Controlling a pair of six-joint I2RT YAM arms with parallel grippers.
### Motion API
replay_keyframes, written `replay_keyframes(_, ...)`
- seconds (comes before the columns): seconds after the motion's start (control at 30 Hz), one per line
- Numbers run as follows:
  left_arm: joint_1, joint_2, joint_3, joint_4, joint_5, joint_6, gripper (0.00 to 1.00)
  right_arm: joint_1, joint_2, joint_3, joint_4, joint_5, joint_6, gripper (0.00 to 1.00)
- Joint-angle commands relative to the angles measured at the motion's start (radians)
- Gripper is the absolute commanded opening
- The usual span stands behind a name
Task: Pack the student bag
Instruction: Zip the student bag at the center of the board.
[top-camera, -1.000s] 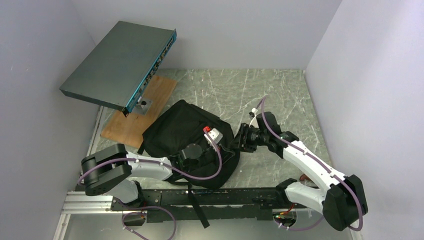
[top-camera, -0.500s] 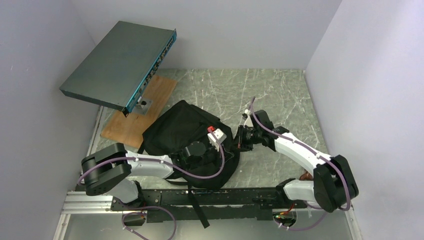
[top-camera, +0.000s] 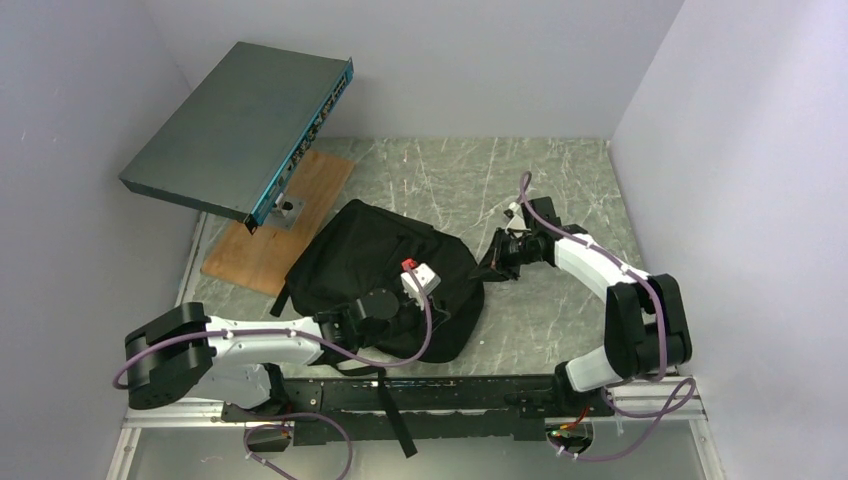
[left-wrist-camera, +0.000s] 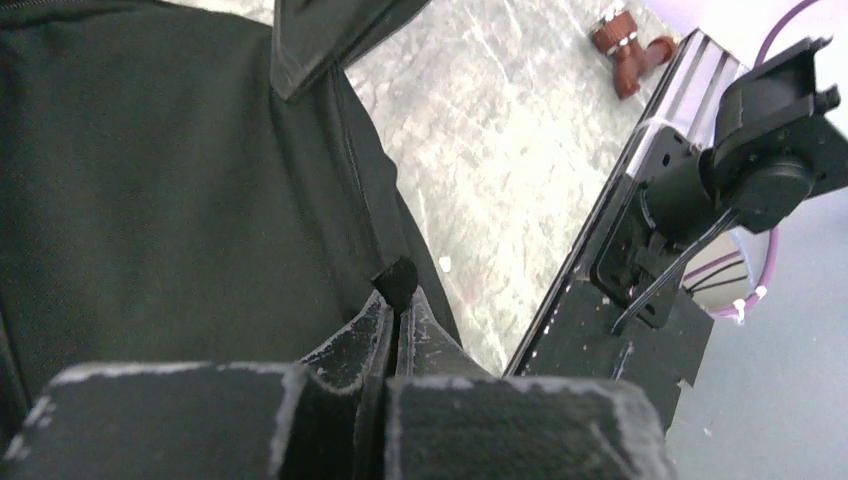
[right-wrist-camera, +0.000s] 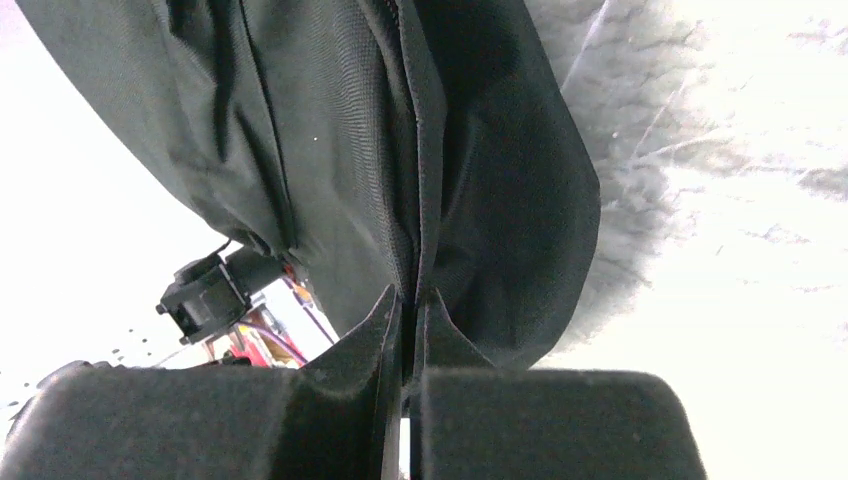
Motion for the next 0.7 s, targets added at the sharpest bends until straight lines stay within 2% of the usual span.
replay_keyframes(0.0,-0.053,-0.027,-0.007,-0.188,0.154,0.020,0.00,-0.090,0.045,0.118,0.192,0.224,-0.104,0.00)
replay_keyframes(0.1,-0.053,0.002,0.024,-0.171,0.199,0.041,0.00,-0.090,0.065,0.156,0.148,0.232,-0.163,0.00)
replay_keyframes(0.17,-0.053,0.024,0.045,-0.163,0.205,0.045,0.00,-0.079,0.075,0.198,0.060,0.281,-0.226,0.00)
replay_keyframes(0.2,-0.053,0.035,0.058,-0.161,0.205,0.054,0.00,-0.065,0.070,0.213,0.019,0.320,-0.254,0.04)
replay_keyframes(0.3,-0.053,0.073,0.107,-0.173,0.193,0.081,0.00,0.002,0.000,0.211,-0.093,0.448,-0.281,0.47)
replay_keyframes(0.33,-0.053,0.085,0.122,-0.171,0.192,0.091,0.00,0.020,-0.033,0.180,-0.111,0.463,-0.270,0.55)
replay_keyframes(0.4,-0.053,0.106,0.143,-0.158,0.192,0.111,0.00,0.041,-0.102,0.117,-0.135,0.472,-0.220,0.64)
replay_keyframes(0.5,-0.053,0.133,0.171,-0.139,0.205,0.128,0.00,0.077,-0.218,0.010,-0.152,0.441,-0.119,0.70)
replay_keyframes(0.67,-0.053,0.148,0.149,-0.043,0.257,0.132,0.00,0.138,-0.385,-0.210,-0.018,0.217,0.162,0.70)
